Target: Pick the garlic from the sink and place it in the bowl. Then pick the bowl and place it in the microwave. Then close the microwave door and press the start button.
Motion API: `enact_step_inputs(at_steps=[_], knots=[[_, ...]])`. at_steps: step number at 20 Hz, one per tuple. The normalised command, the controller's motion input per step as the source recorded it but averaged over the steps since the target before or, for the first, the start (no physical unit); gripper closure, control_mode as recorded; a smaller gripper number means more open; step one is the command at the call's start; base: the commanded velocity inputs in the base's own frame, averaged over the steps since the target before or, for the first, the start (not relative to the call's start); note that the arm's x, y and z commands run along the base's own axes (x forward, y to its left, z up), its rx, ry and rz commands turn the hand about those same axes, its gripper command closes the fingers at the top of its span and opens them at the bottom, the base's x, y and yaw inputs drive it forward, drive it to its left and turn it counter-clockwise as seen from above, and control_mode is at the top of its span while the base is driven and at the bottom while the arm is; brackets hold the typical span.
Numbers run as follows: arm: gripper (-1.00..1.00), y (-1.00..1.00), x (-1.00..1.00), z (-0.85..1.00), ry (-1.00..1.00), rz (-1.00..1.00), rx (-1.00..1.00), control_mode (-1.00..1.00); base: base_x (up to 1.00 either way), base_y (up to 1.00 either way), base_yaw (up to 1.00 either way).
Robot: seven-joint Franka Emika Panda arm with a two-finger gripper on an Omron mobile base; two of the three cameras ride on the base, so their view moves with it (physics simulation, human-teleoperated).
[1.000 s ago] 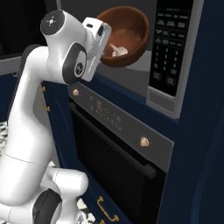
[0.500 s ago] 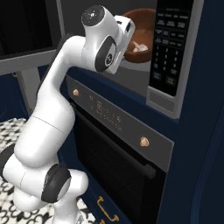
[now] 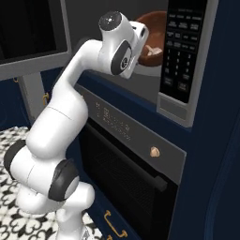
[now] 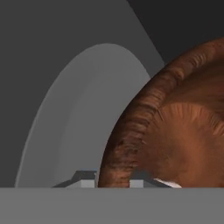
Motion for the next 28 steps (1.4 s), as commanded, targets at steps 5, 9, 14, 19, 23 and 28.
enact_step_inputs(at_steps=[5, 9, 14, 19, 23, 28], knots=[[-1.0, -0.02, 0.09, -0.25, 0.0, 0.01, -0.02, -1.0, 0.0, 0.0, 0.0], [-1.0, 0.03, 0.0, -0.02, -0.28, 0.03, -0.02, -1.0, 0.0, 0.0, 0.0], [-1.0, 0.24, -0.14, 0.02, -0.59, 0.03, -0.06, -1.0, 0.0, 0.0, 0.0], [-1.0, 0.61, -0.82, 0.12, -0.72, 0.05, -0.07, -1.0, 0.0, 0.0, 0.0], [-1.0, 0.57, -1.0, 0.73, -0.26, 0.07, 0.0, -1.0, 0.0, 0.0, 0.0], [-1.0, 0.45, -1.0, 0.79, 0.16, 0.04, -0.01, -1.0, 0.0, 0.0, 0.0]])
